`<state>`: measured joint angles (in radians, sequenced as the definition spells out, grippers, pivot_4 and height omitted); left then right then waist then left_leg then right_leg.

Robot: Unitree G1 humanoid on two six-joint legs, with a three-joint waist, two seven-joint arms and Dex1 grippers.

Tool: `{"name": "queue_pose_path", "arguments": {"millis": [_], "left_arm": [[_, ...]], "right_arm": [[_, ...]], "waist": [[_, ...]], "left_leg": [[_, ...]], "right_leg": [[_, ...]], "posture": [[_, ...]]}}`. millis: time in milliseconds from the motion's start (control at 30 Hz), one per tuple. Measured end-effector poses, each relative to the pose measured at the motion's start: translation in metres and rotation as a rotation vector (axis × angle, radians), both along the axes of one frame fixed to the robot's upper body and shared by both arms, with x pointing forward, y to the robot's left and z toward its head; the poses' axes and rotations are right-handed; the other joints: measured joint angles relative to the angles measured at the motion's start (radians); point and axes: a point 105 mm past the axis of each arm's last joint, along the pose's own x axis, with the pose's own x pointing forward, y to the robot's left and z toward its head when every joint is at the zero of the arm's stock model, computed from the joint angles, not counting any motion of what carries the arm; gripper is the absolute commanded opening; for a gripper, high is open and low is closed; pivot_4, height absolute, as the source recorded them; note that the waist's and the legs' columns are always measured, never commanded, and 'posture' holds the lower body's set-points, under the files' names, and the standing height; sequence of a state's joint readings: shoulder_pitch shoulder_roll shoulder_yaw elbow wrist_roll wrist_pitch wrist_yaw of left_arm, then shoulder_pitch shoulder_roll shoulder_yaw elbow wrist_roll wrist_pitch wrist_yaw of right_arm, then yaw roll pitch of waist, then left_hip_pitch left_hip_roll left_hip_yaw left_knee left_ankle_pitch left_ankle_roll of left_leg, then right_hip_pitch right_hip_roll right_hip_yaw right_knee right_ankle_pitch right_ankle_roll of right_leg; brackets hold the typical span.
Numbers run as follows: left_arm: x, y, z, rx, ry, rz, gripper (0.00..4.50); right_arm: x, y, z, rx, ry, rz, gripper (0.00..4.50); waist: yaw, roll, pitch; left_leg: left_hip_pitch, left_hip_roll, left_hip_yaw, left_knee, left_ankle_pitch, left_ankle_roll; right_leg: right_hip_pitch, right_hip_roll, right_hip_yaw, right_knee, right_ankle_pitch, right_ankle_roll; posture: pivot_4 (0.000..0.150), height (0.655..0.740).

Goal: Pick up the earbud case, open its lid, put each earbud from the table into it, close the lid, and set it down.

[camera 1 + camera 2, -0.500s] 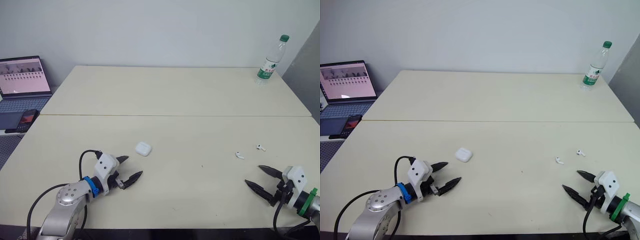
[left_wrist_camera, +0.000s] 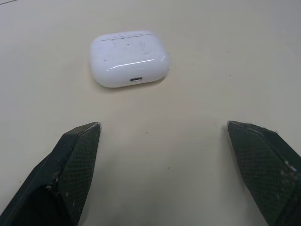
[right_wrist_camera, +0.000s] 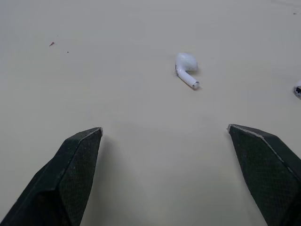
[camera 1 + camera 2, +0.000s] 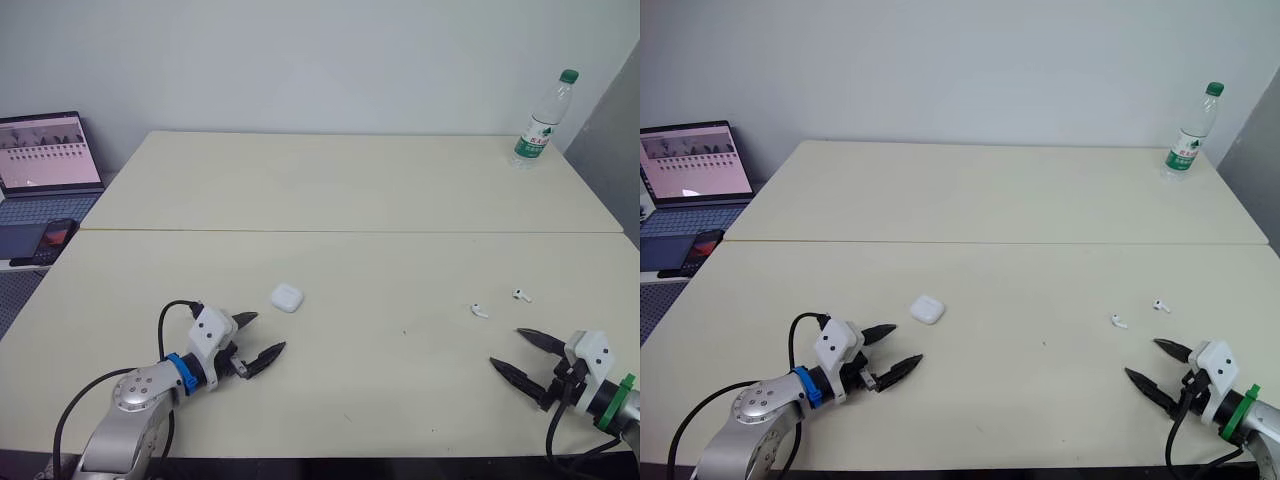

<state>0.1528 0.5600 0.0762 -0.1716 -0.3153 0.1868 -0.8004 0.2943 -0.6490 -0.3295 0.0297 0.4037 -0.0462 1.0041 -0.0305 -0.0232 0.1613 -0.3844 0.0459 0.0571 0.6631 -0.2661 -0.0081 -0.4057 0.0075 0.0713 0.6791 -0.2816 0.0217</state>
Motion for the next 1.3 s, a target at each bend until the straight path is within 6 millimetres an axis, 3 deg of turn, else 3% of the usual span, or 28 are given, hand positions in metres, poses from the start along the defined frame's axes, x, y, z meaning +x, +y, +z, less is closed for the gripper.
{"name": "queue_pose_path", "arguments": {"millis": [200, 433, 633, 1100, 1267, 1300], "left_arm": [[-0.002, -0.006, 0.003, -0.07, -0.008, 0.019, 4.5], [0.011, -0.005, 0.011, -0.101, -0.067, 0.105, 4.5], [0.025, -0.021, 0.014, -0.121, -0.109, 0.147, 4.5], [0.044, -0.03, 0.003, -0.119, -0.101, 0.233, 4.5], [0.044, -0.03, 0.003, -0.144, -0.097, 0.241, 2.92], [0.044, -0.029, 0.003, -0.149, -0.098, 0.242, 2.78]], "right_arm": [[-0.004, 0.01, 0.003, 0.011, -0.017, 0.076, 4.48], [-0.012, 0.04, 0.021, 0.076, -0.057, 0.243, 4.48], [-0.018, 0.071, 0.04, 0.135, -0.09, 0.378, 4.48], [-0.015, 0.079, 0.052, 0.124, -0.123, 0.41, 4.48], [-0.013, 0.079, 0.051, 0.115, -0.125, 0.396, 4.5], [-0.013, 0.078, 0.051, 0.11, -0.125, 0.392, 4.5]], "waist": [[0.0, 0.0, 0.0], [0.001, -0.001, 0.001], [0.001, -0.002, 0.001], [0.001, -0.004, 0.002], [0.001, -0.004, 0.002], [0.001, -0.004, 0.002]], "left_leg": [[0.0, 0.0, 0.0, 0.0, 0.0, 0.0], [0.0, 0.0, 0.0, 0.0, 0.0, 0.0], [0.0, 0.0, 0.0, 0.0, 0.0, 0.0], [0.0, 0.0, -0.001, 0.0, 0.0, 0.0], [0.0, -0.001, 0.0, 0.001, 0.0, 0.0], [0.0, 0.0, 0.0, 0.001, 0.0, 0.0]], "right_leg": [[0.0, 0.0, 0.0, 0.0, 0.0, 0.0], [0.0, 0.0, 0.0, 0.0, 0.001, 0.001], [0.0, 0.0, 0.0, 0.0, 0.001, 0.002], [0.0, 0.001, 0.0, 0.0, 0.002, 0.003], [0.001, 0.001, 0.001, 0.0, 0.002, 0.003], [0.001, 0.001, 0.001, 0.0, 0.002, 0.003]], "posture": [[0.15, 0.7362], [0.15, 0.7362], [0.15, 0.7362], [0.15, 0.7362], [0.15, 0.7362], [0.15, 0.7362]]}}
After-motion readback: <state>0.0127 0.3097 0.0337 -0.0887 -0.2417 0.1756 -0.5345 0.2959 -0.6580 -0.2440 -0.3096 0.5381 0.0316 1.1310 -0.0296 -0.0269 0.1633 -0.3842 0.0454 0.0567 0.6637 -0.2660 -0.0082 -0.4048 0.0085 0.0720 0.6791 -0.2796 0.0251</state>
